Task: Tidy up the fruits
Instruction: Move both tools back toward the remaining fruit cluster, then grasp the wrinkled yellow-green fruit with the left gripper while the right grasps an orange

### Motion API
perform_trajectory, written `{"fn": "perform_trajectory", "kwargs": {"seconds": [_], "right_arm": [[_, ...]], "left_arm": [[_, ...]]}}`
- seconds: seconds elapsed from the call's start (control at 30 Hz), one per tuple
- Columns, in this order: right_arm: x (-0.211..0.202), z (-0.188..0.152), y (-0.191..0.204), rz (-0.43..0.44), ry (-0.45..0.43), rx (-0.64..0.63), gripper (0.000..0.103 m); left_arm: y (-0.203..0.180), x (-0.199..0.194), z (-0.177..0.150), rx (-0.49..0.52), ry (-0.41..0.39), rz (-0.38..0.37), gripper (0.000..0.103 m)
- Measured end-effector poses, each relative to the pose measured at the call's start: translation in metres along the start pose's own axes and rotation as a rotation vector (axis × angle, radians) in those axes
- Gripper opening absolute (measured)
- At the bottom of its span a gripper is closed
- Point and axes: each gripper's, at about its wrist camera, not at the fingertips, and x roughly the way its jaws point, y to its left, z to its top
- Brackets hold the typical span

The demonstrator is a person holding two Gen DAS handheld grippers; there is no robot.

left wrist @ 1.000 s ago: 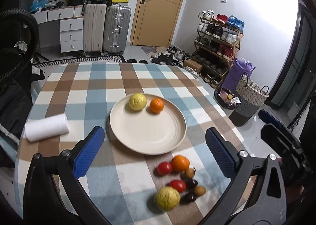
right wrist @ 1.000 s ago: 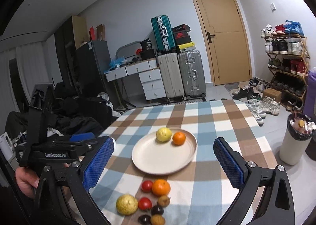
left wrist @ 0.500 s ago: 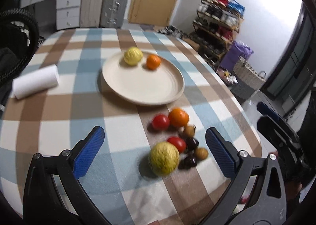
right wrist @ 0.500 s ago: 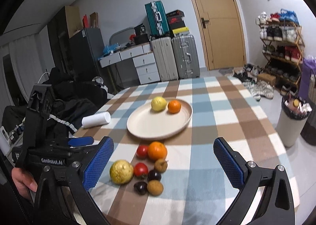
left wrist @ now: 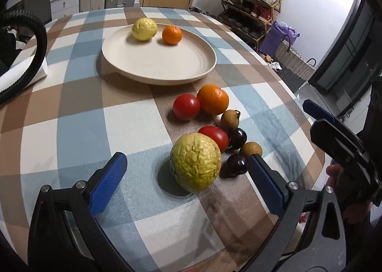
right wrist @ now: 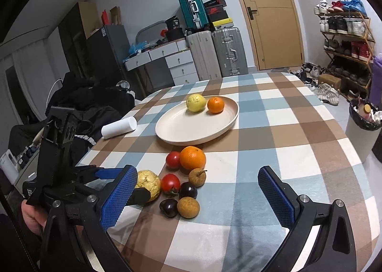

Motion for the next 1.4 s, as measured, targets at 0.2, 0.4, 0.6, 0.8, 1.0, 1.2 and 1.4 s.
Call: {"fn": "perform_trajectory", "kwargs": {"seconds": [0.2, 0.4, 0.6, 0.8, 1.0, 1.2, 1.4], "right_arm": [[0.009, -0.004, -0.006, 0.017, 0.016, 0.023, 0.103], [0.009, -0.008, -0.014, 0.015, 0.025, 0.044, 0.103], [0.009, -0.009, -0.018, 0.014, 0.026, 0.056, 0.103], [0.011, -0.009, -0.019, 0.008, 0.036, 0.063, 0.103], [0.016, -0.003, -0.024, 0.02, 0.051, 0.097, 0.103], [0.033, 0.011, -0.019, 0.03, 0.076, 0.071, 0.103], [0.063, 0.022, -0.014, 0.068, 0.141, 0.047, 0.103]], "left_arm": [[0.002, 0.005, 0.001, 0.022, 0.019, -0.035, 0.08], [-0.004, 0.009, 0.0, 0.072, 0.036, -0.06, 0.052], [-0.002, 0.008, -0.002, 0.082, 0.033, -0.075, 0.042], [0.003, 0.006, -0.003, 0.068, 0.022, -0.084, 0.042], [0.015, -0.003, -0.007, 0.036, -0.009, -0.098, 0.042], [0.03, -0.01, -0.01, 0.008, -0.027, -0.109, 0.042], [0.047, -0.02, -0.01, -0.025, -0.06, -0.116, 0.042]]}}
